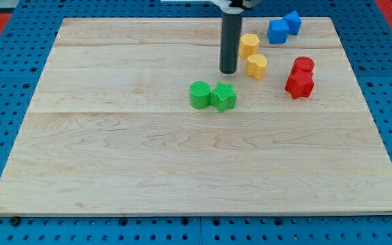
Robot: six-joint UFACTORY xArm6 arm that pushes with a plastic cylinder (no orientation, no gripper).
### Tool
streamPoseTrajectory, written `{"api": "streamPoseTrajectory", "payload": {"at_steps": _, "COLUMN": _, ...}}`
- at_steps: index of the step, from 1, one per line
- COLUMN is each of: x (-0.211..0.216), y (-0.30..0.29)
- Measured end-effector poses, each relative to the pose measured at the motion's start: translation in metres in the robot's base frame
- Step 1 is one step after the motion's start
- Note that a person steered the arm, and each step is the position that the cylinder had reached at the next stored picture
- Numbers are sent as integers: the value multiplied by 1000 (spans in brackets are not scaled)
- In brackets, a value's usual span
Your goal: Push the yellow heart to the left of the red circle
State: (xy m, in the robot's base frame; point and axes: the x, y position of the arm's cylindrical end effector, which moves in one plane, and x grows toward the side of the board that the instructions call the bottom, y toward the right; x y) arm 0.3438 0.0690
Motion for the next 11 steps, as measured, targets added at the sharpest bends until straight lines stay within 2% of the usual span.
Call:
{"api": "streamPoseTrajectory", "payload": {"at_steps": 1, "x": -2, "y": 19}}
{"api": "streamPoseTrajectory", "payload": {"at_steps": 2, "x": 10, "y": -10}}
{"api": "streamPoseTrajectory", "payload": {"at_steps": 3, "x": 14, "y": -5}}
{"api": "streamPoseTrajectory", "payload": {"at_steps": 5, "x": -21, "y": 44}}
{"api": "streamPoseTrajectory", "payload": {"at_steps": 6, "x": -29, "y": 35}}
{"api": "streamPoseTrajectory", "payload": {"at_steps": 7, "x": -29, "y": -7}}
{"api": "streamPoseTrajectory", "payload": {"at_steps": 10, "x": -29, "y": 66}}
{"api": "streamPoseTrajectory", "payload": {"at_steps": 11, "x": -29, "y": 49}}
